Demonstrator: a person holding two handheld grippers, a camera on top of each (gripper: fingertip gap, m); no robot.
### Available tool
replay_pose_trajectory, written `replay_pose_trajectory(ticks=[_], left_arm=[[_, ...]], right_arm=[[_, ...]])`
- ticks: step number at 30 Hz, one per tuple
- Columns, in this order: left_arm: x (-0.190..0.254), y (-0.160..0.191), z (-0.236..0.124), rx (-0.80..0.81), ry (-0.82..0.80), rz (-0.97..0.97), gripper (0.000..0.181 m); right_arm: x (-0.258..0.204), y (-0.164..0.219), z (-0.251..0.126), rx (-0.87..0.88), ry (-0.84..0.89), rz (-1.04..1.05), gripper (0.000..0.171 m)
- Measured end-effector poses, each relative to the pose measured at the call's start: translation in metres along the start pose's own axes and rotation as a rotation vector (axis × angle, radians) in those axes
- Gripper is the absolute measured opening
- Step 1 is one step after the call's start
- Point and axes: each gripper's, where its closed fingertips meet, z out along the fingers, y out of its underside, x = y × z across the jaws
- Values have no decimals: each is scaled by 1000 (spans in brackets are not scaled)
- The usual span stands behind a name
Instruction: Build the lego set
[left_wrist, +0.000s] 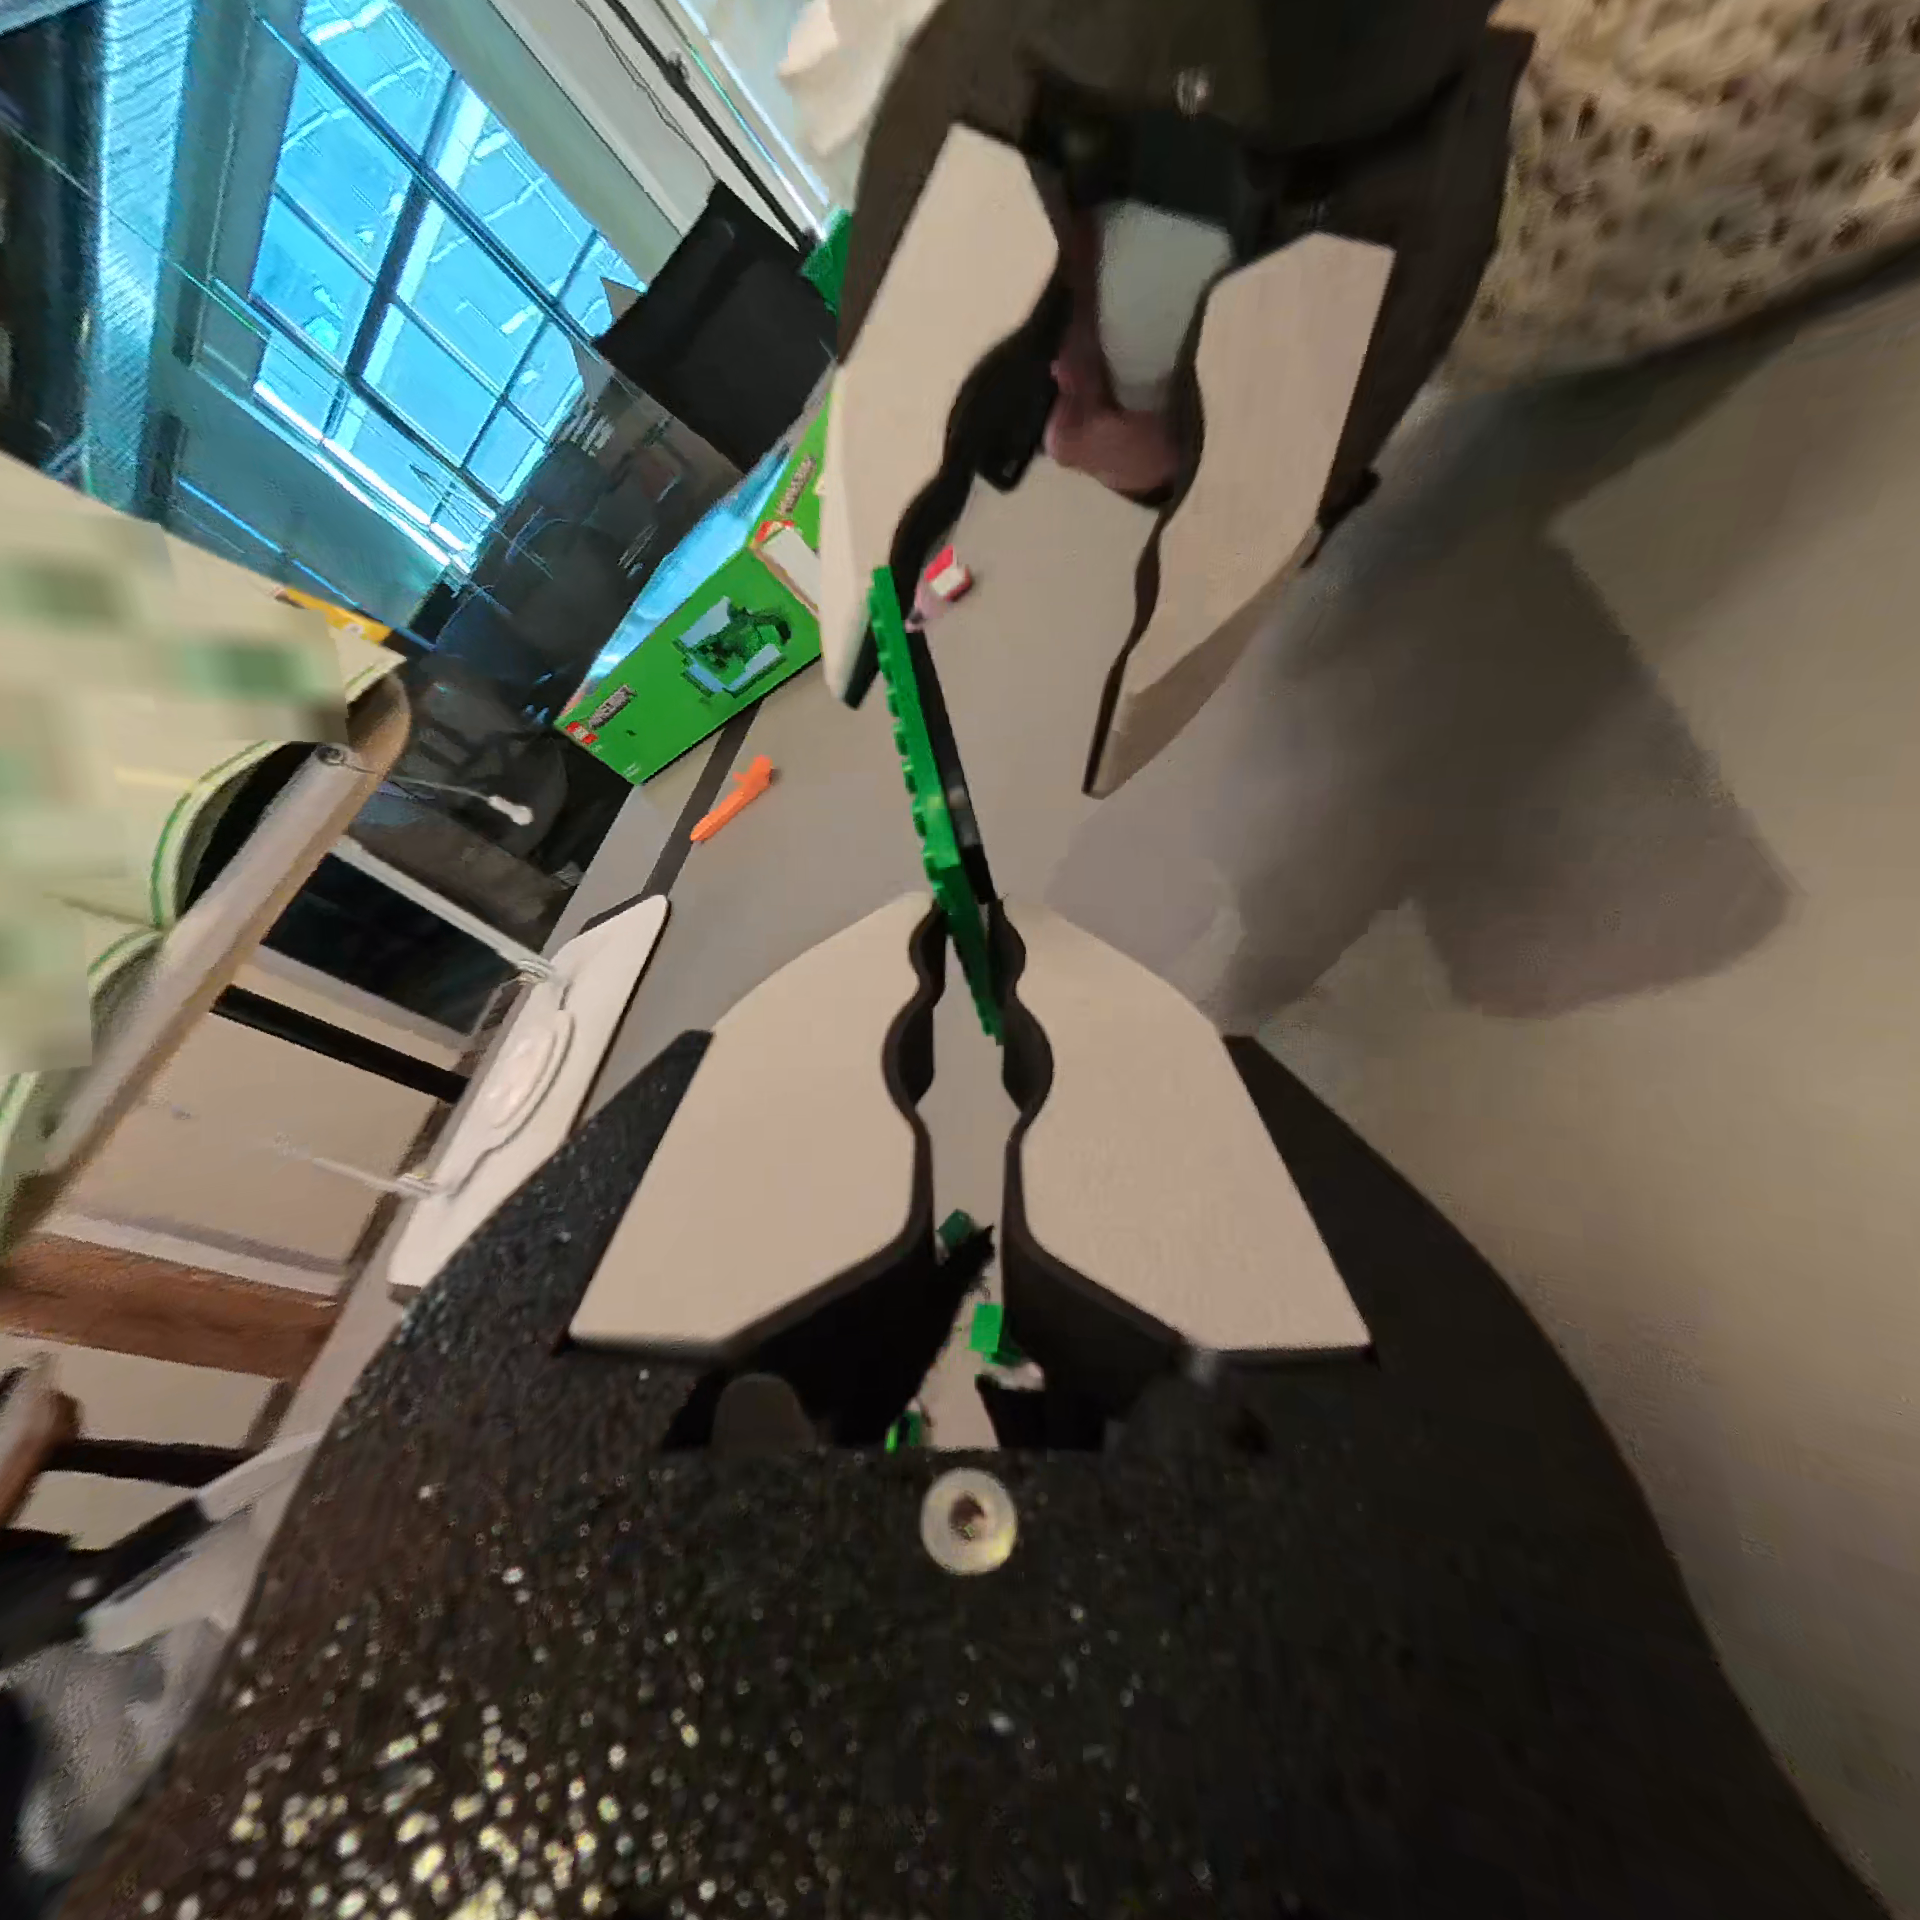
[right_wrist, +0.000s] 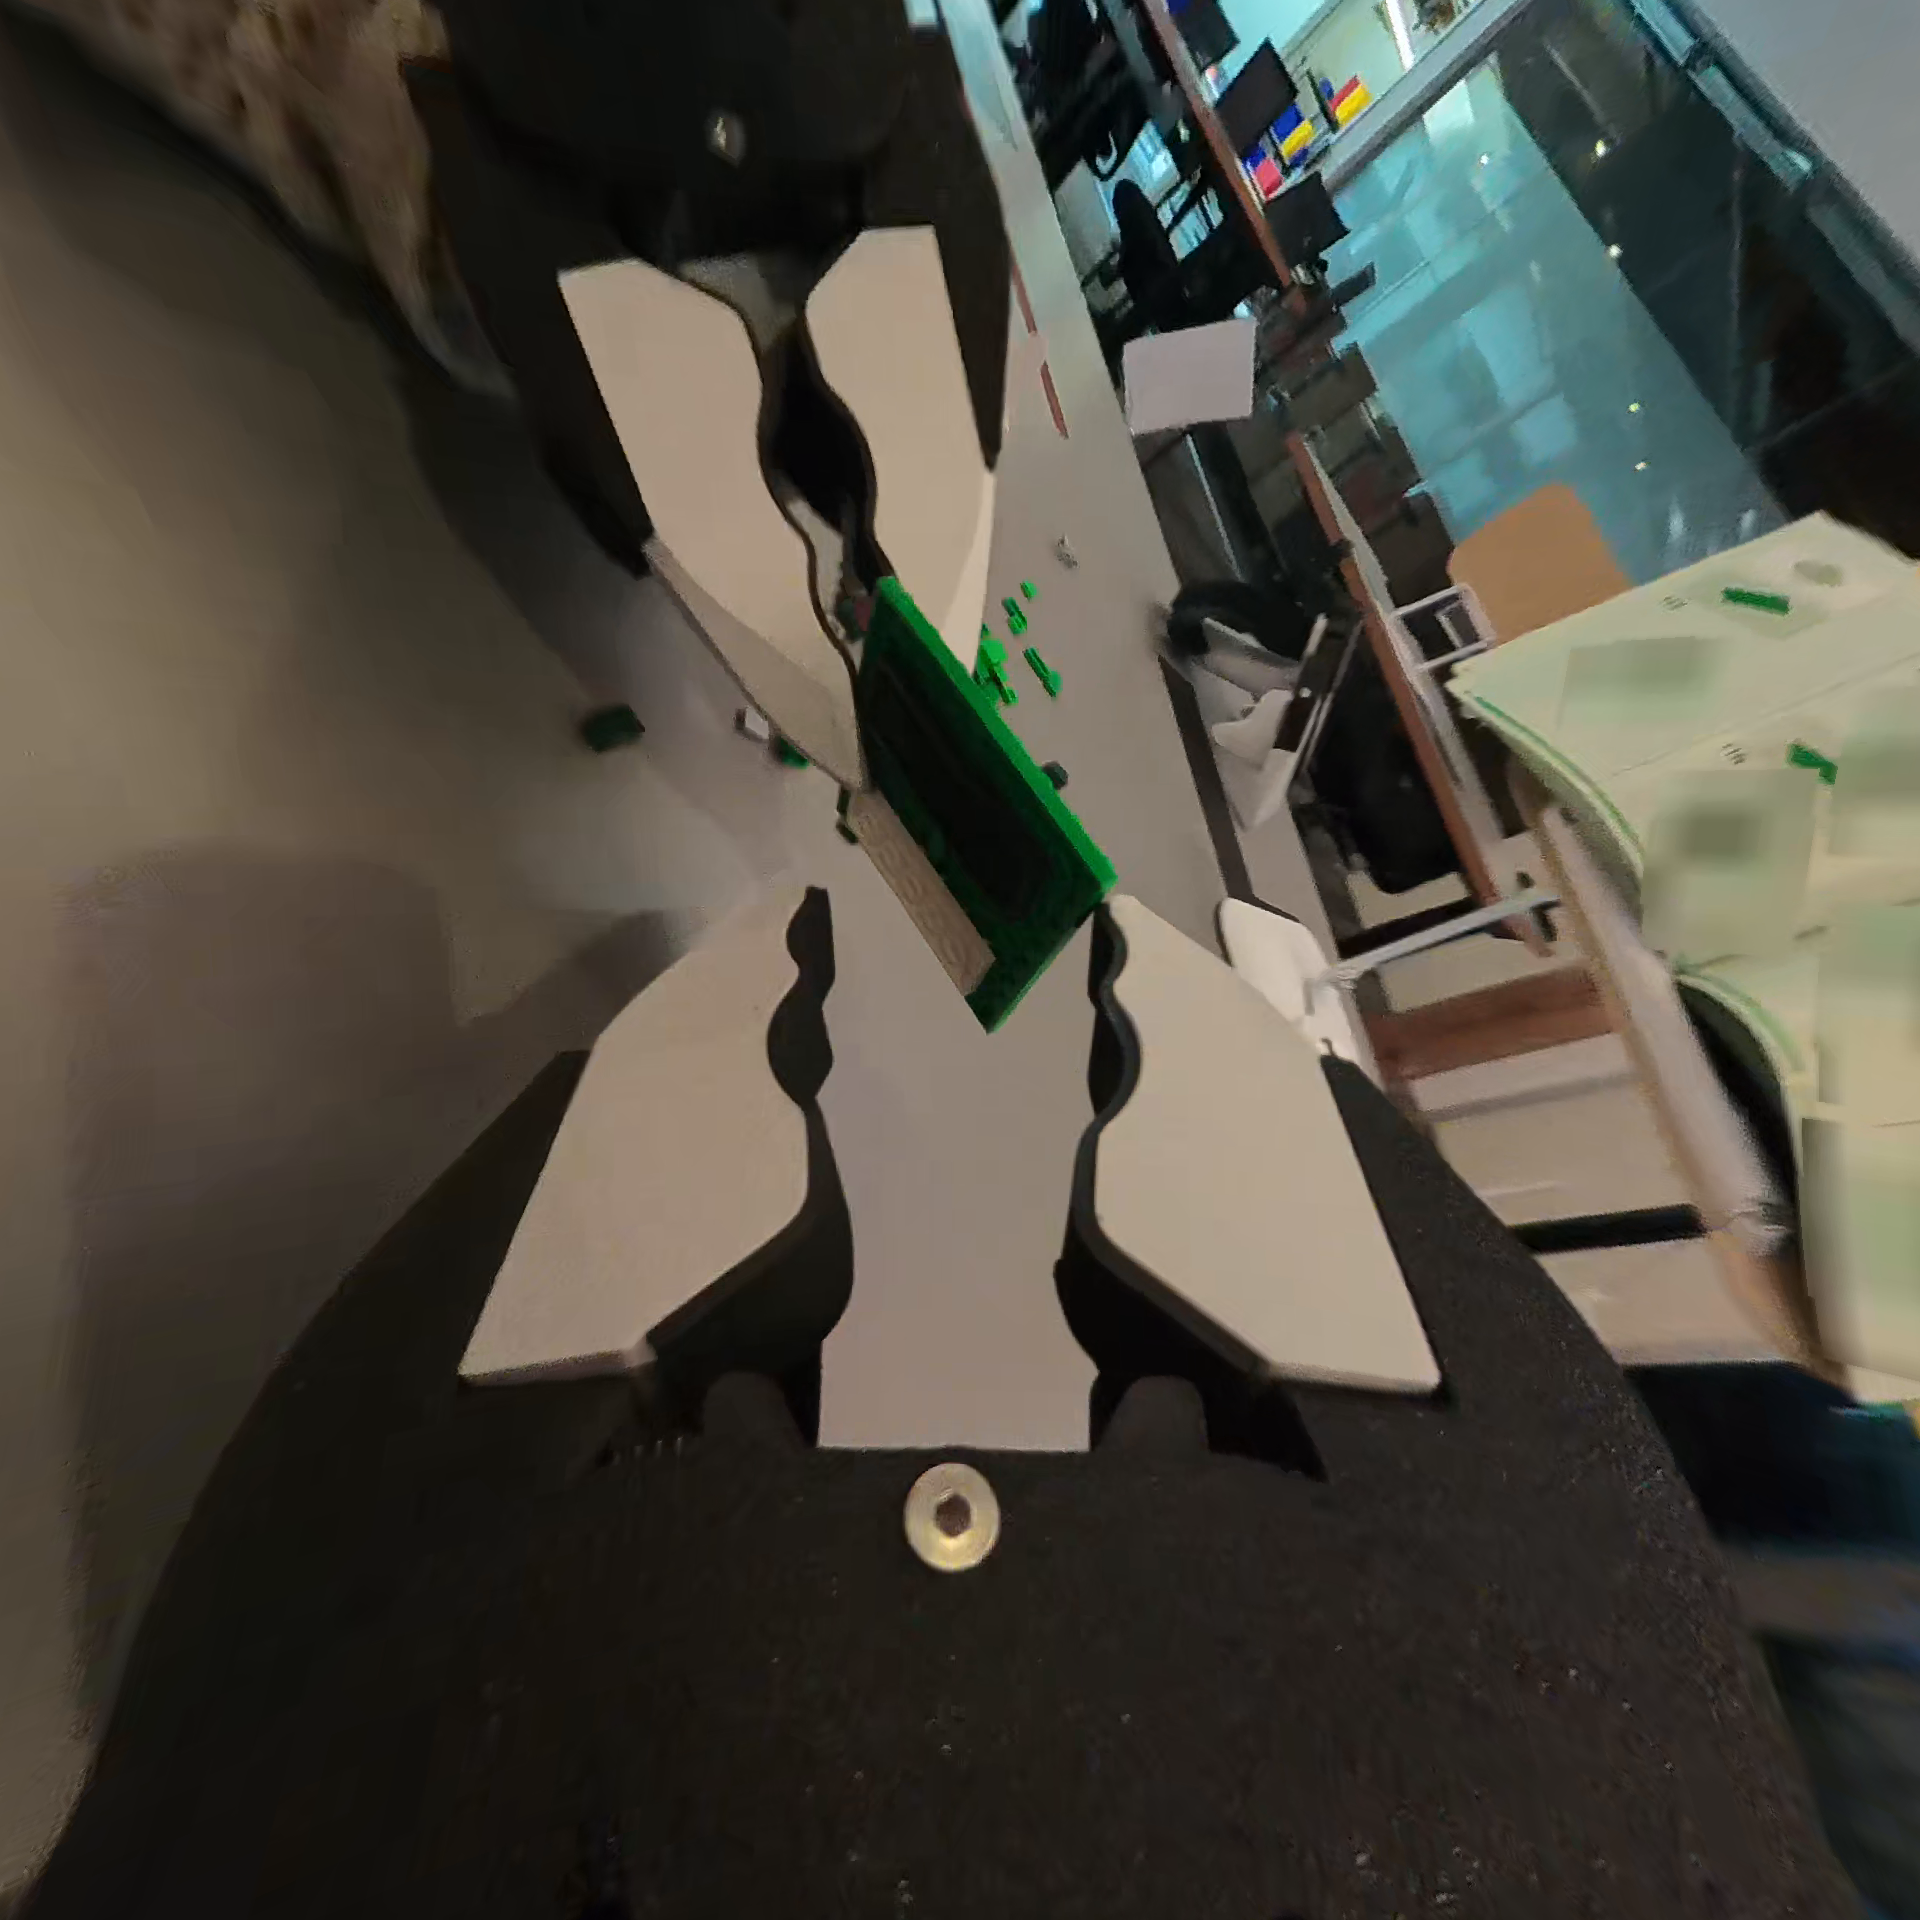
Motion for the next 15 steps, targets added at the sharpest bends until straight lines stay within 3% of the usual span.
replay_pose_trajectory(ticks=[5,8,11,14,15], left_arm=[[7,7,2,-74,49,121,6],[20,6,5,-78,104,183,7],[28,0,6,-54,113,228,7],[17,-6,4,4,34,203,9],[11,-8,4,26,-4,177,24]], right_arm=[[-1,0,-1,-22,27,-107,43],[-16,-4,3,-27,-48,-136,42],[-29,1,8,-74,-90,-202,14],[-24,1,11,-65,-69,-96,9],[-17,0,11,-55,-49,-14,9]])
